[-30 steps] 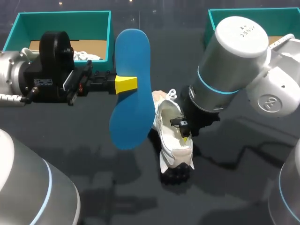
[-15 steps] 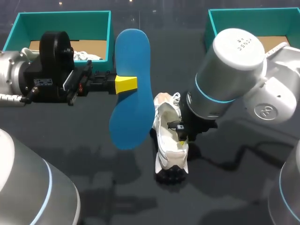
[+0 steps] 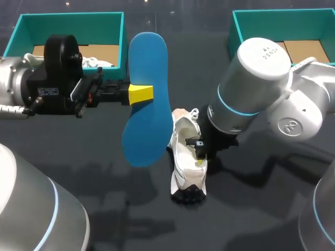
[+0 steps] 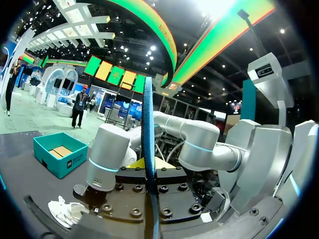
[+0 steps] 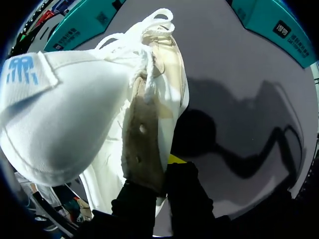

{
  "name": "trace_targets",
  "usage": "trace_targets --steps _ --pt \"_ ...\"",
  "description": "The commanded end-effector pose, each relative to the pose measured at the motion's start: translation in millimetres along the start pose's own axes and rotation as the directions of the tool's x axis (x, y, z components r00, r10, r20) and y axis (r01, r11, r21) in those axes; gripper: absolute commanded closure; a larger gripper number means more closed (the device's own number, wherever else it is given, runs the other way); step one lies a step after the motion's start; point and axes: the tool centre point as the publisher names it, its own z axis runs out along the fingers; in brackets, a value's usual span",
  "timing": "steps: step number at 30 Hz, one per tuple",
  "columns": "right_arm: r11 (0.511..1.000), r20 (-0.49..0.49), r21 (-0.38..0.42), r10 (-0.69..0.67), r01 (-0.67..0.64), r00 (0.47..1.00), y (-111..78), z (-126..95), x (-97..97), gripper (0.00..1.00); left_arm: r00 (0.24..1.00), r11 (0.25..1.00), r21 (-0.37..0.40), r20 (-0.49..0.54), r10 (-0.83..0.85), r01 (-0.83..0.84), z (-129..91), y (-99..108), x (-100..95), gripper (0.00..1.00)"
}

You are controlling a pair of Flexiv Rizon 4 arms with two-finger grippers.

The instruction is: Take the shoe out of the shoebox, open the shoe tongue, remove and reinsert the insole, then place the shoe into the shoebox

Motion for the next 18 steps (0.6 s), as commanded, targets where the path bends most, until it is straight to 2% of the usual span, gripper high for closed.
trace_targets --steps 1,12,13,14,15,16,18 --pt "1.000 -0.017 0.007 0.008 -0.007 1.000 1.3 13 0.1 1.00 1.000 1.000 0.002 0.001 0.000 0.000 1 1 0.3 1.00" --pt "0.999 -0.045 0.007 0.050 -0.050 0.998 -1.8 21 -2.2 1.00 1.000 1.000 0.002 0.001 0.000 0.000 1 1 0.3 1.00" --pt "0.999 -0.046 0.008 0.051 -0.050 0.998 -1.8 21 -2.2 0.88 1.000 1.000 0.002 0.001 0.000 0.000 1 1 0.3 1.00" --pt "0.999 -0.048 0.007 0.053 -0.052 0.997 -2.0 21 -2.6 0.71 1.000 1.000 0.002 0.001 0.000 0.000 1 1 0.3 1.00" --pt "0.999 -0.049 0.006 0.053 -0.053 0.997 -2.3 20 -2.9 0.45 1.000 1.000 0.002 0.001 0.000 0.000 1 1 0.3 1.00" --pt "0.998 -0.051 0.003 0.055 -0.055 0.997 -2.8 18 -2.8 0.00 1.000 1.000 0.002 0.001 0.000 0.000 1 1 0.3 1.00" --pt "0.998 -0.053 -0.005 0.057 -0.058 0.997 -4.1 11 -2.0 0.00 1.000 1.000 0.002 0.001 0.000 0.000 1 1 0.3 1.00"
